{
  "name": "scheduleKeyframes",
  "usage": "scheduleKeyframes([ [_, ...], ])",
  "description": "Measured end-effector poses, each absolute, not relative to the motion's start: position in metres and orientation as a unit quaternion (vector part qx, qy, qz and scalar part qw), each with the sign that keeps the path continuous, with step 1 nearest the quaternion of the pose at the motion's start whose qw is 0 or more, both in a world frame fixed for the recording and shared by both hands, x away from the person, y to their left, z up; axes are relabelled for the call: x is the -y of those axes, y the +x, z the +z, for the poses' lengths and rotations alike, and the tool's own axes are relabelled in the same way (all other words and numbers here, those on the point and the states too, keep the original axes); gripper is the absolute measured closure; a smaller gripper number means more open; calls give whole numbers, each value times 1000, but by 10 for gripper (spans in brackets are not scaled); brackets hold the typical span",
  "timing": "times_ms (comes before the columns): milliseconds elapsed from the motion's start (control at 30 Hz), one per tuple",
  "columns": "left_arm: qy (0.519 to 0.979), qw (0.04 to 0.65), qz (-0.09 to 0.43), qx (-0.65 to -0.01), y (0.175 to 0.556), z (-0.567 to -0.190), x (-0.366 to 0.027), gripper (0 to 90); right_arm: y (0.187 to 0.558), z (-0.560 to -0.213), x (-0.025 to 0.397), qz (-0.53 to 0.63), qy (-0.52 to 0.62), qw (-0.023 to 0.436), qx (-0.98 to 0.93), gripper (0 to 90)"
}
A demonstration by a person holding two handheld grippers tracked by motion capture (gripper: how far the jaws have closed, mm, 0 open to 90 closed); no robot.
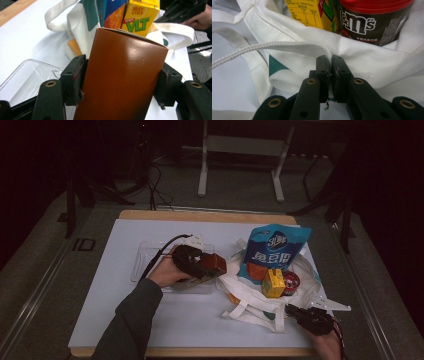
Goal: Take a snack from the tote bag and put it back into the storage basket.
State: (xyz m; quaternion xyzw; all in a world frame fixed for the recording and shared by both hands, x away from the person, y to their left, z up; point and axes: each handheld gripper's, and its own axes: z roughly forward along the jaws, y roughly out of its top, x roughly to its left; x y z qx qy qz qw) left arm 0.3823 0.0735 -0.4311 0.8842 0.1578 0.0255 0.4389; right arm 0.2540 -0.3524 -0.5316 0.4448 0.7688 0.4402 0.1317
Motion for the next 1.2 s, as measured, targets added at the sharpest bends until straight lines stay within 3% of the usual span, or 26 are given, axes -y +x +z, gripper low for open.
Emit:
scheduleKeyframes([
  [200, 879, 438, 55, -182, 384, -432, -81, 372, 254, -532, 352, 440, 445, 132, -769, 843],
  [800, 884, 438, 17, -161, 386, -431, -88, 367, 254, -532, 352, 440, 445, 132, -769, 842],
  [1200, 895, 407, 55, -172, 384, -432, -89, 373, 254, -531, 352, 440, 445, 133, -769, 842],
])
